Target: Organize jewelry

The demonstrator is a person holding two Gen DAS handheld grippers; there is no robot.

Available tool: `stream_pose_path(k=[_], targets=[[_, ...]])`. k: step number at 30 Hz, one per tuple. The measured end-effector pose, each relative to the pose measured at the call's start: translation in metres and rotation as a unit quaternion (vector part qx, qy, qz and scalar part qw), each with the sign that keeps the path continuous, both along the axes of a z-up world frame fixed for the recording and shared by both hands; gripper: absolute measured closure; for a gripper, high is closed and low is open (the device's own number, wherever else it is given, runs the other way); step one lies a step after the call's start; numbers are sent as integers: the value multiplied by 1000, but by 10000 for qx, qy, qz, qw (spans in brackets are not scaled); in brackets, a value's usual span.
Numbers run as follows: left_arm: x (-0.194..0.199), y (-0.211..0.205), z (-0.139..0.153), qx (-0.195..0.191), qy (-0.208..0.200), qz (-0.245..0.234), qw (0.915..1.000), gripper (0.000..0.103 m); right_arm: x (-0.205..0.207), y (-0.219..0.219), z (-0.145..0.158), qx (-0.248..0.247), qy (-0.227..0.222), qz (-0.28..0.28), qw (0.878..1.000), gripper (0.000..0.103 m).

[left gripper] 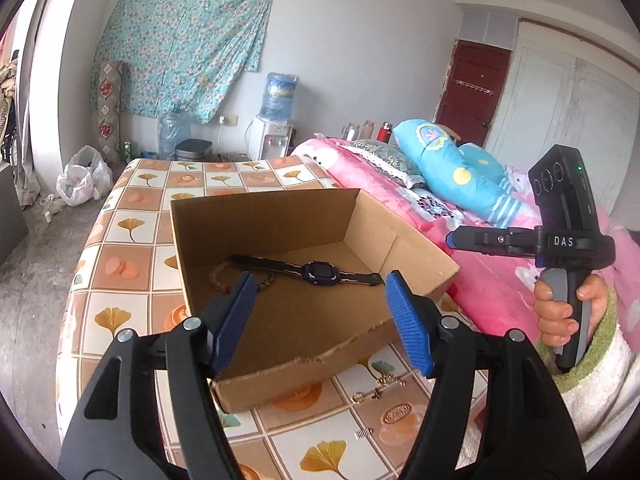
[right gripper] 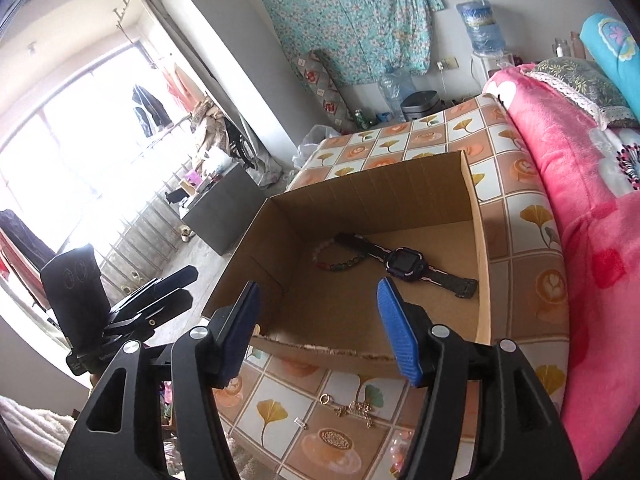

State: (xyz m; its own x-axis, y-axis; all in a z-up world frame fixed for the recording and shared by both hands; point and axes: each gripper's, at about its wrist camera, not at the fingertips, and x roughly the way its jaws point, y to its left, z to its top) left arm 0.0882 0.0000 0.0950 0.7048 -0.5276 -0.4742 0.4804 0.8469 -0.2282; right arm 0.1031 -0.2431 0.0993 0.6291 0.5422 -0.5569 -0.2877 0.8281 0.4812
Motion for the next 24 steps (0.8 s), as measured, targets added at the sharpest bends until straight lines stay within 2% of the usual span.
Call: stream_pose_path(k=[7, 11, 13, 16, 19, 22, 24], targets=[[-42, 11, -16, -189, 83, -48, 9998, 36, -48, -9, -12, -1, -157, -84, 9998, 39], [-52, 14, -25, -532, 227, -69, 9983, 36, -57, -7, -30, 17, 79, -70, 9999, 38], [-57, 11, -32, -564, 321, -111, 9978, 36, -64, -2, -40, -104, 206, -90, 9997, 38], [-65, 2, -43, -339, 519, -165, 9979, 36, -72, 10, -54, -601, 315, -155, 9976, 32], [-72, -11, -60, 127, 700, -126, 9974, 36, -78, 25, -70, -1158, 395, -134, 9924, 28], [-75, -26, -82, 624, 940, -27, 9936, 36, -80, 38, -85, -1659, 486, -126, 9849, 27], [-77, -35, -93, 860, 983, -12, 9914, 36, -80, 43, -91, -1820, 524, -93, 9819, 27]])
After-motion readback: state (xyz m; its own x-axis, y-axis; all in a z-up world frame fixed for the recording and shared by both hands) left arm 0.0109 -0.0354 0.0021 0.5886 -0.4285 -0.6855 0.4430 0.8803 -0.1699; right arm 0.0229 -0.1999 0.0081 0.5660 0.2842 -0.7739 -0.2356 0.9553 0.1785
